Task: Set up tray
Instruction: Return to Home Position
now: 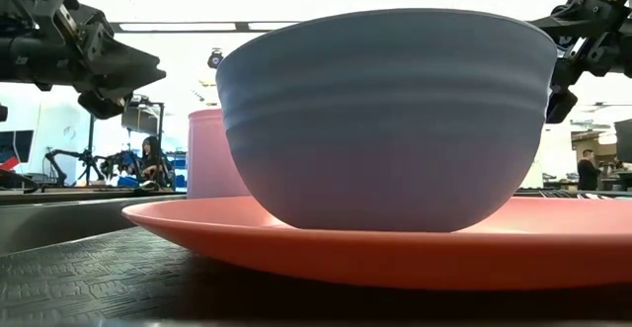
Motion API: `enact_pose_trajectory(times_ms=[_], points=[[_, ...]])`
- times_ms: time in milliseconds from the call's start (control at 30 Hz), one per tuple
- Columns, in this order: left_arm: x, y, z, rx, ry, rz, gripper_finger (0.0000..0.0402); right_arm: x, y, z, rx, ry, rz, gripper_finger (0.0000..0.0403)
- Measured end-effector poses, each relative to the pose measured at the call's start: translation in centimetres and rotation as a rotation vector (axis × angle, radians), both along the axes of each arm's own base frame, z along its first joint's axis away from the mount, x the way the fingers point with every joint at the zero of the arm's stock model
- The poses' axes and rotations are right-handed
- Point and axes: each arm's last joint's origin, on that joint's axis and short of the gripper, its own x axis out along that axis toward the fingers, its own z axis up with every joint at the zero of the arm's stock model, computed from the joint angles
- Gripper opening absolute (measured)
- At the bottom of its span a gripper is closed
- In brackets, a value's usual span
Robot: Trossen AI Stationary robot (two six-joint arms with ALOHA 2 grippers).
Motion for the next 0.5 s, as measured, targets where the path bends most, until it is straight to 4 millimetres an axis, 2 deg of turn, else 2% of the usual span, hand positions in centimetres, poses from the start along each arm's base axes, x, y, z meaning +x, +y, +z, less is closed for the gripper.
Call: enact_pose_trajectory(times_ms=[367,500], points=[[0.5,0.0,-0.8,-0.003,0.099,0.000,0.0075,0.0,0.0,0.0,-0.030,0.001,0.017,0.0128],[0.8,0.0,-1.2,-0.005,0.140,0.001,0.0075,-0.3,1.0,0.6,-0.534,-0.196,0.272,0.0128]])
